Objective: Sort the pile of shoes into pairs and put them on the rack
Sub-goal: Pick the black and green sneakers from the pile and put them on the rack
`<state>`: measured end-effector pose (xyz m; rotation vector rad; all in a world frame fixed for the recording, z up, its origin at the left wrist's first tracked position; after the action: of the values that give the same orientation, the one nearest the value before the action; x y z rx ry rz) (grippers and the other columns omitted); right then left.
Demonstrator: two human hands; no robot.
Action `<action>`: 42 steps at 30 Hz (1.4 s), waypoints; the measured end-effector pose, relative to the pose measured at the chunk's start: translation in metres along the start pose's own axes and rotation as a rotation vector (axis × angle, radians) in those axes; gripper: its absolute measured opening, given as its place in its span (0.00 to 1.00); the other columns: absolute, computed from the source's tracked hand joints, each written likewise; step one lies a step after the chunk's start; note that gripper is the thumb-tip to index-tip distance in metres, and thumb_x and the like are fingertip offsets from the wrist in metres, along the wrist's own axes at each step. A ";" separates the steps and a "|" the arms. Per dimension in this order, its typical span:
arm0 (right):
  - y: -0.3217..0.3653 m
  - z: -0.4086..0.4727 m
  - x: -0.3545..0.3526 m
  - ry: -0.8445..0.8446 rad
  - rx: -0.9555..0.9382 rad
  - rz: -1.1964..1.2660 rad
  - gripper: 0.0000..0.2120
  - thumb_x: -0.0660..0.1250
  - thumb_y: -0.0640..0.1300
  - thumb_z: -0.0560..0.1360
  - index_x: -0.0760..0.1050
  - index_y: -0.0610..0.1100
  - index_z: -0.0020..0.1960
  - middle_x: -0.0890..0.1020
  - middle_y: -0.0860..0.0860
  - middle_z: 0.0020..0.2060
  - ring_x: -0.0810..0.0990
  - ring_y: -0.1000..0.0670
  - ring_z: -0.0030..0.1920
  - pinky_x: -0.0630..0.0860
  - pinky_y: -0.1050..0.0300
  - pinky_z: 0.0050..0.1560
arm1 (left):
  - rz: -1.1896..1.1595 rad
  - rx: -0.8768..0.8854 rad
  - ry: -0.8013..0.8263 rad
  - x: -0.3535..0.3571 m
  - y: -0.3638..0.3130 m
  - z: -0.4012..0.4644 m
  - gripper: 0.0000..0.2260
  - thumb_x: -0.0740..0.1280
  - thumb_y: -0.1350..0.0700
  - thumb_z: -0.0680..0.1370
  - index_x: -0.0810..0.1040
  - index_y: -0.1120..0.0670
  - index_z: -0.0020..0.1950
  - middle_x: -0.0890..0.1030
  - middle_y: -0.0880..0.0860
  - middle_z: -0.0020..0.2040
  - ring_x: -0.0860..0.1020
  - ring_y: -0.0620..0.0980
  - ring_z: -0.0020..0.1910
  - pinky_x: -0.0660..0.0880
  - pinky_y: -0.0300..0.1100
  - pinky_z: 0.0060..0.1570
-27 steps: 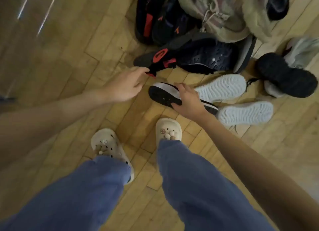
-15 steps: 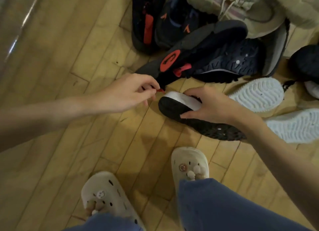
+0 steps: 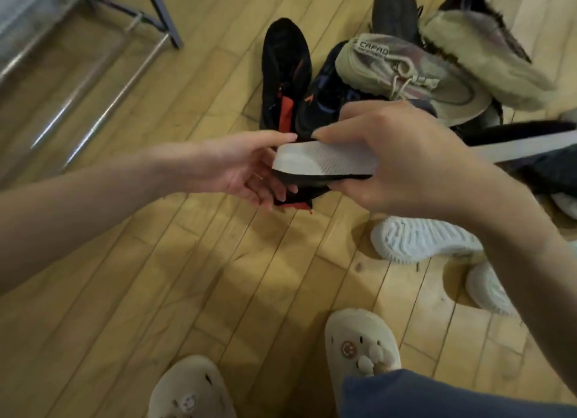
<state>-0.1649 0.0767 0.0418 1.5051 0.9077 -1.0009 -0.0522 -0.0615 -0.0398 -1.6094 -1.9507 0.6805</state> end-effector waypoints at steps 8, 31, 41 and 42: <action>-0.021 0.013 0.002 -0.411 -0.273 -0.082 0.21 0.68 0.27 0.66 0.82 0.44 0.55 0.80 0.45 0.50 0.75 0.41 0.50 0.66 0.52 0.49 | -0.512 0.261 -0.104 0.007 -0.011 -0.013 0.18 0.68 0.49 0.73 0.80 0.55 0.61 0.83 0.56 0.56 0.81 0.51 0.52 0.80 0.42 0.49; -0.235 -0.079 0.098 -0.490 1.394 0.265 0.27 0.60 0.41 0.78 0.55 0.37 0.74 0.63 0.38 0.72 0.63 0.35 0.69 0.62 0.40 0.67 | -0.381 0.371 -0.478 0.038 -0.024 0.026 0.05 0.69 0.57 0.75 0.78 0.59 0.45 0.85 0.48 0.38 0.82 0.40 0.38 0.77 0.33 0.35; -0.220 -0.122 0.062 -0.657 1.487 0.307 0.14 0.54 0.42 0.82 0.67 0.34 0.62 0.77 0.36 0.59 0.76 0.36 0.58 0.72 0.46 0.53 | -0.403 0.435 -0.500 0.041 -0.031 0.014 0.15 0.72 0.55 0.72 0.76 0.63 0.52 0.78 0.60 0.50 0.76 0.52 0.50 0.72 0.46 0.52; -0.213 -0.133 0.059 -0.700 1.498 0.301 0.14 0.53 0.42 0.82 0.67 0.34 0.61 0.77 0.36 0.58 0.76 0.36 0.58 0.71 0.47 0.50 | -0.397 0.439 -0.506 0.041 -0.032 0.015 0.14 0.71 0.56 0.73 0.77 0.64 0.52 0.79 0.60 0.51 0.77 0.51 0.51 0.72 0.46 0.54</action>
<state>-0.3237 0.2411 -0.0766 2.0403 -0.8041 -1.9318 -0.0918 -0.0271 -0.0266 -0.8027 -2.1663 1.3228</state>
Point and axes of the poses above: each hand's wrist, its own z-axis towards the middle knuckle, its own x-axis out of the palm, y = z × x, the point moved 3 cm from there along z, towards the middle knuckle
